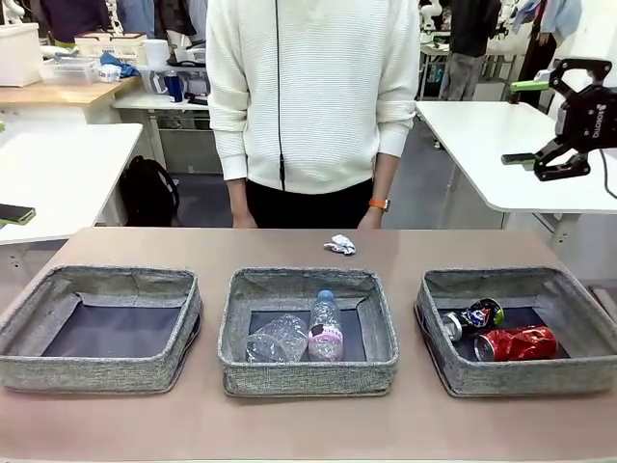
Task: Sort the waste into the appropriate baskets.
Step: Place the picked waste into the Fabric basket indicated by the person, then pick up the waste item pointed out by the person.
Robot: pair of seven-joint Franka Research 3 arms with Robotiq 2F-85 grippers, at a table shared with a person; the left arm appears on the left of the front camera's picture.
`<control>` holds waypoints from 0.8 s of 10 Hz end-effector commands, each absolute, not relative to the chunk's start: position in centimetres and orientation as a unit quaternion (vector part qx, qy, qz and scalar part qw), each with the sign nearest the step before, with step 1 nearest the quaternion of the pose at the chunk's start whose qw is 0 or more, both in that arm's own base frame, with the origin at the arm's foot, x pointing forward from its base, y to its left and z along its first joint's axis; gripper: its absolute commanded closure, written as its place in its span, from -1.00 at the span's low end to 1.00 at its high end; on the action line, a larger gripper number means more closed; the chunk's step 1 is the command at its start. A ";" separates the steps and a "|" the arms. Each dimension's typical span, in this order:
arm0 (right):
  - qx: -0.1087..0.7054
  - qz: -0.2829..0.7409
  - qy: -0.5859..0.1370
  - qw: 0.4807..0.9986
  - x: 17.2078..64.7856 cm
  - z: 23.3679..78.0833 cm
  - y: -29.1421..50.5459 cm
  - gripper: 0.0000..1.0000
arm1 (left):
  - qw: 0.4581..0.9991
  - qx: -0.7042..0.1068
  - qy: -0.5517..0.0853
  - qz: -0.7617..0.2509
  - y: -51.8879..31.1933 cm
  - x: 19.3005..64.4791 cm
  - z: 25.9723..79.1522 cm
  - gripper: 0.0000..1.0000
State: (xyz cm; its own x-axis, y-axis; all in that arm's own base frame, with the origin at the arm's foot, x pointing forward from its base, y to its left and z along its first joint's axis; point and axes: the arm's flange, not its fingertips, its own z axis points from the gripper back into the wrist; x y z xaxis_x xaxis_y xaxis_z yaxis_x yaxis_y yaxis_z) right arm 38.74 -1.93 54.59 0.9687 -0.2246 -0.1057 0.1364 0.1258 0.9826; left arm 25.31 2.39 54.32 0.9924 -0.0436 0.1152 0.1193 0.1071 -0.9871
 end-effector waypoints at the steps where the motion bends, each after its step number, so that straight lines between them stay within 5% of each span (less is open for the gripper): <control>1: 0.651 -0.121 -0.041 0.748 38.9 54.6 -1.9 -1.00 | 0.734 -0.675 -0.036 -0.064 2.2 25.4 54.5 -1.00; 8: 0.651 -0.121 -0.041 0.748 38.9 54.6 -1.9 -1.00 | 0.734 -0.675 -0.036 -0.064 2.2 25.4 54.5 -1.00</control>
